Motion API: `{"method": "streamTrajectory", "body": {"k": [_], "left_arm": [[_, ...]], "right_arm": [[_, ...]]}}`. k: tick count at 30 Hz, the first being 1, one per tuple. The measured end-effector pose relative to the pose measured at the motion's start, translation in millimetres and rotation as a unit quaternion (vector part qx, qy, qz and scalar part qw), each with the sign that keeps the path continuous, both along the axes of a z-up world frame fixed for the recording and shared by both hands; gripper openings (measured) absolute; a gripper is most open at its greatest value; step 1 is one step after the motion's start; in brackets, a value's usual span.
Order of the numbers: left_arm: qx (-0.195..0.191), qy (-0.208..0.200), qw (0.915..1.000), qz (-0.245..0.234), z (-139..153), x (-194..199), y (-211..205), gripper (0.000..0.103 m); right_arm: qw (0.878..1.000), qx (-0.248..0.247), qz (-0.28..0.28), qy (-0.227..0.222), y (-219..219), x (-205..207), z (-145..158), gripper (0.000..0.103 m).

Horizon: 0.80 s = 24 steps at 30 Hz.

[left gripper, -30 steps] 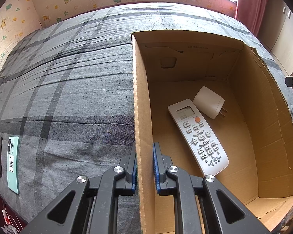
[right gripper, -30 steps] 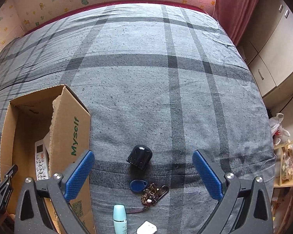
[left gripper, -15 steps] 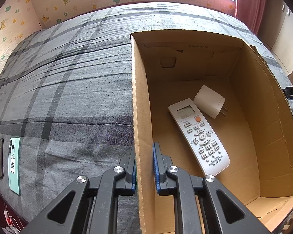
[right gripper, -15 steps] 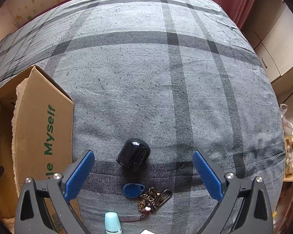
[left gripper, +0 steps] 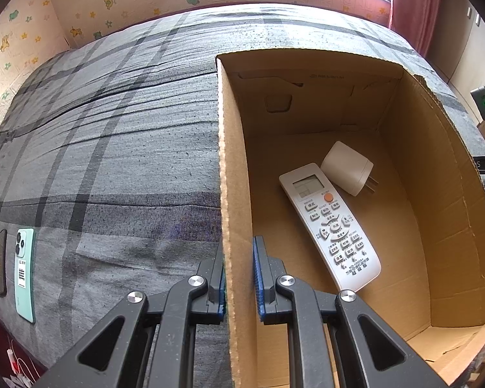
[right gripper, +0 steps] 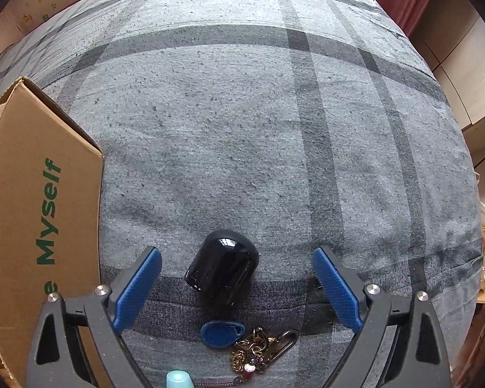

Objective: Organize rigid objects
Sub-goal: 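Withdraw the right gripper from the box toward the black round cap, then close the right gripper on the black round cap, then lift the black cap with the right gripper and carry it over the box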

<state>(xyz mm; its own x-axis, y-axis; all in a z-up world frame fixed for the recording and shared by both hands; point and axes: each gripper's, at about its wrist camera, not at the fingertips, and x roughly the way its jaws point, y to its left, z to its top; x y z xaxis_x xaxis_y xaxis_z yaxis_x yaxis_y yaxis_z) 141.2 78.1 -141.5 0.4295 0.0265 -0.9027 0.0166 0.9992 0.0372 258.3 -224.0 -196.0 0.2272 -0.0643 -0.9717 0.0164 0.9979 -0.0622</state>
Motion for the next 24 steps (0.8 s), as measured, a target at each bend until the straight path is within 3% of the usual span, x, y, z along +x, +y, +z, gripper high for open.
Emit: {"method": "streamTrajectory", "body": {"k": [3, 6, 7, 16, 24], "left_arm": [[0.001, 0.000, 1.0000, 0.000, 0.1, 0.0, 0.3, 0.014], [0.001, 0.000, 1.0000, 0.000, -0.1, 0.1, 0.4, 0.014], [0.001, 0.000, 1.0000, 0.000, 0.0, 0.1, 0.4, 0.014], [0.002, 0.000, 1.0000, 0.000, 0.1, 0.2, 1.1, 0.014], [0.000, 0.001, 1.0000, 0.001, 0.4, 0.3, 1.0, 0.014]], "right_arm": [[1.000, 0.005, 0.004, 0.001, 2.0, 0.5, -1.6, 0.090], [1.000, 0.015, 0.005, 0.011, 3.0, 0.9, -4.9, 0.066], [1.000, 0.022, 0.003, 0.015, 2.5, 0.8, -6.3, 0.048], [1.000, 0.013, -0.004, 0.006, -2.0, -5.3, -0.3, 0.045], [1.000, 0.013, -0.006, 0.001, -2.8, -12.4, 22.9, 0.045]]}}
